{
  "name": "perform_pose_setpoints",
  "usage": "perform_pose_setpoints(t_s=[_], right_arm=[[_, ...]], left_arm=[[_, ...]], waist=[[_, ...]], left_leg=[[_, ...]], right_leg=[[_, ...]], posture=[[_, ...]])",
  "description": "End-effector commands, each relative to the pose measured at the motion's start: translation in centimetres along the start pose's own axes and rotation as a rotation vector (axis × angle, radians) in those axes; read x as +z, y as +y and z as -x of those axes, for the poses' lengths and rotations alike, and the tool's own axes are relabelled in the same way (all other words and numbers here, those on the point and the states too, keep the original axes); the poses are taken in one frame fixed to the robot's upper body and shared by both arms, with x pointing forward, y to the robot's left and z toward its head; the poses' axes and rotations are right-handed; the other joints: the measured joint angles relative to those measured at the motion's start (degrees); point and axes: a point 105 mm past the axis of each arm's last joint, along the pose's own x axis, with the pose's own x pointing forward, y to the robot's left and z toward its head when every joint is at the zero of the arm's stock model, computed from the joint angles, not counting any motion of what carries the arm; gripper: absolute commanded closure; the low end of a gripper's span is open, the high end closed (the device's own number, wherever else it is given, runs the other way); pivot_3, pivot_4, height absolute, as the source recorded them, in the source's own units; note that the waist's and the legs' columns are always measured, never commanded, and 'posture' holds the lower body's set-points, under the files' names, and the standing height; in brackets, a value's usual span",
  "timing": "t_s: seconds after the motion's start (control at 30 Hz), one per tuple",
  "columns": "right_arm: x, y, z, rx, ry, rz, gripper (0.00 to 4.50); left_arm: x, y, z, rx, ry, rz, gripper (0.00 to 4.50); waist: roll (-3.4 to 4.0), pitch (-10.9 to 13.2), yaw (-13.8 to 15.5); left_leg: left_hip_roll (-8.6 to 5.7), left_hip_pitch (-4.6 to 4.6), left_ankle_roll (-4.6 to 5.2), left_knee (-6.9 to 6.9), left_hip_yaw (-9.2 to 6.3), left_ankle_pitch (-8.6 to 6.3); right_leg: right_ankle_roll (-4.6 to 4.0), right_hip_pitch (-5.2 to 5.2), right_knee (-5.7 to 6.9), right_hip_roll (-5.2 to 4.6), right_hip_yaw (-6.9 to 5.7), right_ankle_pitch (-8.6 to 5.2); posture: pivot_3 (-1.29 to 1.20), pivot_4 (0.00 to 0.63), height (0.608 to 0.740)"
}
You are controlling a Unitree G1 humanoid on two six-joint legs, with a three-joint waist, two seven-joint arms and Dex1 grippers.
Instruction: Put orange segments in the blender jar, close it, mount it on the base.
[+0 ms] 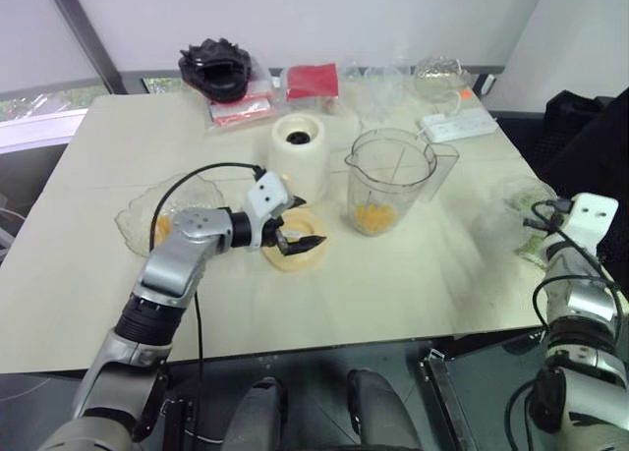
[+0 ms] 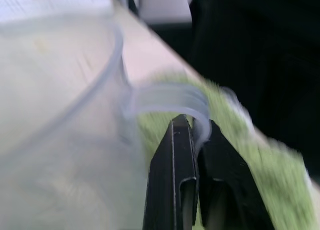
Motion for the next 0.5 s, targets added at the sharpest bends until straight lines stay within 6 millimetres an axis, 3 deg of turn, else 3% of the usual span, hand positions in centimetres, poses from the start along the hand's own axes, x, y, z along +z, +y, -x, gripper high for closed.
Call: perform_pose_setpoints(t_s=[0.03, 0.2, 0.5], right_arm=[[0.0, -0.4, 0.3, -0.008, -0.007, -0.011, 4.45], [0.5, 0.4, 0.9, 0.005, -0.044, -0.082, 4.45], [4.3, 2.8, 4.3, -0.007, -0.179, -0.305, 4.45]], left_arm=[[1.4, 0.3, 0.2, 0.010, -0.030, -0.058, 0.00], [1.4, 0.4, 0.2, 0.013, -0.031, -0.060, 0.00], [2.3, 0.7, 0.0, 0.009, -0.078, -0.002, 0.00]], waist=[[0.00, 0.0, 0.0], [0.00, 0.0, -0.2], [0.21, 0.1, -0.1]], left_leg=[[-0.01, -0.01, 0.00, 0.00, 0.00, 0.00], [0.00, 0.00, 0.01, -0.02, 0.02, 0.00], [0.01, -0.06, 0.01, -0.03, 0.03, -0.01]], right_leg=[[-0.05, 0.00, -0.02, 0.00, 0.00, -0.03], [-0.02, -0.01, -0.04, -0.01, 0.02, -0.02], [0.04, -0.12, 0.01, 0.00, 0.05, 0.01]], posture=[[0.00, 0.150, 0.740], [0.00, 0.150, 0.740], [0.00, 0.150, 0.740]])
